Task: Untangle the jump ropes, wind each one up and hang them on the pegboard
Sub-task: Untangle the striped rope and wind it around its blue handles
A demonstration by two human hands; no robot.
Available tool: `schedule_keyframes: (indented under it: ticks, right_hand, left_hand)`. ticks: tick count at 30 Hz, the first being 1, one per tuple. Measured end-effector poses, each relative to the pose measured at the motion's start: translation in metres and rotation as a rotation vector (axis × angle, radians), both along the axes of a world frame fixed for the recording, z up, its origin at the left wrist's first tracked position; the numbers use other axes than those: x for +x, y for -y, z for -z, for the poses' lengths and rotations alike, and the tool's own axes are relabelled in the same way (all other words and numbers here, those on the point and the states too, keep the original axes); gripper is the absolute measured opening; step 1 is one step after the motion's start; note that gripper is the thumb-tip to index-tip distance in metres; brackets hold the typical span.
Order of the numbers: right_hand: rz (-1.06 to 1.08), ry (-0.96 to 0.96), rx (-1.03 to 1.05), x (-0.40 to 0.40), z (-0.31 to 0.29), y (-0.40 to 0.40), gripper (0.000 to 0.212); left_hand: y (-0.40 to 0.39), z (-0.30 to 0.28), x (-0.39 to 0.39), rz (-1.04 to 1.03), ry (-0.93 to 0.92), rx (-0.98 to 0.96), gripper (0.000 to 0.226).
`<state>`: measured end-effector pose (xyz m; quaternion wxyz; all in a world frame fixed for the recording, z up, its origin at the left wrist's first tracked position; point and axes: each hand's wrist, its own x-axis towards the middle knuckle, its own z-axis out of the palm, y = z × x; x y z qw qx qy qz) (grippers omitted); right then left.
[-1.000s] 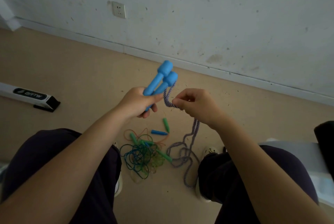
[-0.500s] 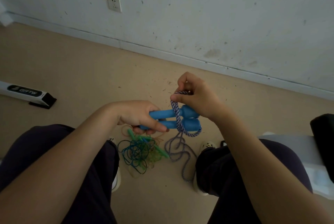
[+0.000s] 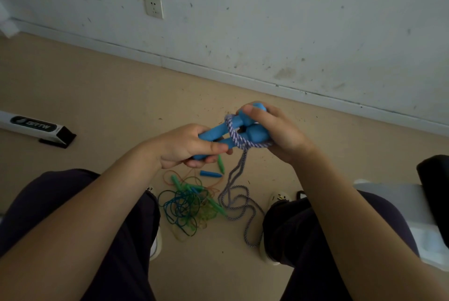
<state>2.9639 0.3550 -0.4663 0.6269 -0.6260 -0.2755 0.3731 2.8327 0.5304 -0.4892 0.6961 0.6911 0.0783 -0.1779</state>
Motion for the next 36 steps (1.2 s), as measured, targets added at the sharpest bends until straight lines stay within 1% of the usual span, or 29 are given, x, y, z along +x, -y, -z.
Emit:
schedule_keyframes:
  ticks: [2, 3, 5, 7, 10, 13, 16, 18, 22, 25, 27, 31, 33, 36]
  right_hand:
    - [-0.005, -0.110, 0.042, 0.000, 0.003, -0.002, 0.027]
    - [-0.006, -0.114, 0.040, -0.001, 0.006, -0.004, 0.028]
    - [-0.014, -0.061, 0.025, -0.006, 0.013, -0.009, 0.030]
    - [-0.008, -0.045, 0.016, -0.012, 0.018, -0.013, 0.030]
    - [0.002, -0.046, -0.028, -0.018, 0.018, -0.015, 0.034]
    - [0.019, 0.026, -0.117, -0.019, 0.018, -0.017, 0.038]
    - [0.001, 0.150, -0.204, -0.016, 0.016, -0.018, 0.027]
    - [0.007, 0.223, -0.260, -0.014, 0.014, -0.018, 0.022]
    - [-0.036, 0.352, -0.340, -0.023, 0.014, -0.023, 0.030]
    - [-0.041, 0.432, -0.358, -0.023, 0.013, -0.021, 0.036]
    - [-0.013, 0.435, -0.361, -0.019, 0.014, -0.018, 0.037]
    - [0.034, 0.229, -0.270, -0.016, 0.016, -0.013, 0.034]
    - [0.088, 0.166, -0.218, -0.015, 0.013, -0.012, 0.029]
    - [0.215, 0.135, -0.135, -0.011, 0.008, -0.009, 0.044]
  left_hand:
    - [0.003, -0.003, 0.001, -0.112, 0.035, -0.038, 0.032]
    - [0.004, -0.004, 0.002, -0.173, 0.049, -0.052, 0.034]
    - [0.005, -0.006, 0.004, -0.265, 0.063, -0.045, 0.037]
    - [0.006, -0.007, 0.004, -0.297, 0.064, -0.008, 0.038]
    - [0.009, -0.007, 0.004, -0.321, 0.070, 0.049, 0.028]
    - [0.011, -0.005, 0.005, -0.427, 0.098, 0.102, 0.025]
    - [0.011, -0.002, 0.006, -0.523, 0.133, 0.142, 0.024]
    - [0.010, -0.002, 0.006, -0.591, 0.152, 0.130, 0.024]
    - [0.009, -0.002, 0.009, -0.699, 0.175, 0.110, 0.023]
    - [0.008, 0.000, 0.008, -0.711, 0.167, 0.132, 0.024]
    - [0.006, 0.000, 0.008, -0.692, 0.172, 0.146, 0.024]
    - [0.005, -0.003, 0.005, -0.625, 0.189, 0.157, 0.024]
    - [0.007, -0.003, 0.003, -0.572, 0.175, 0.136, 0.023]
    - [0.011, -0.004, 0.001, -0.458, 0.146, 0.106, 0.020]
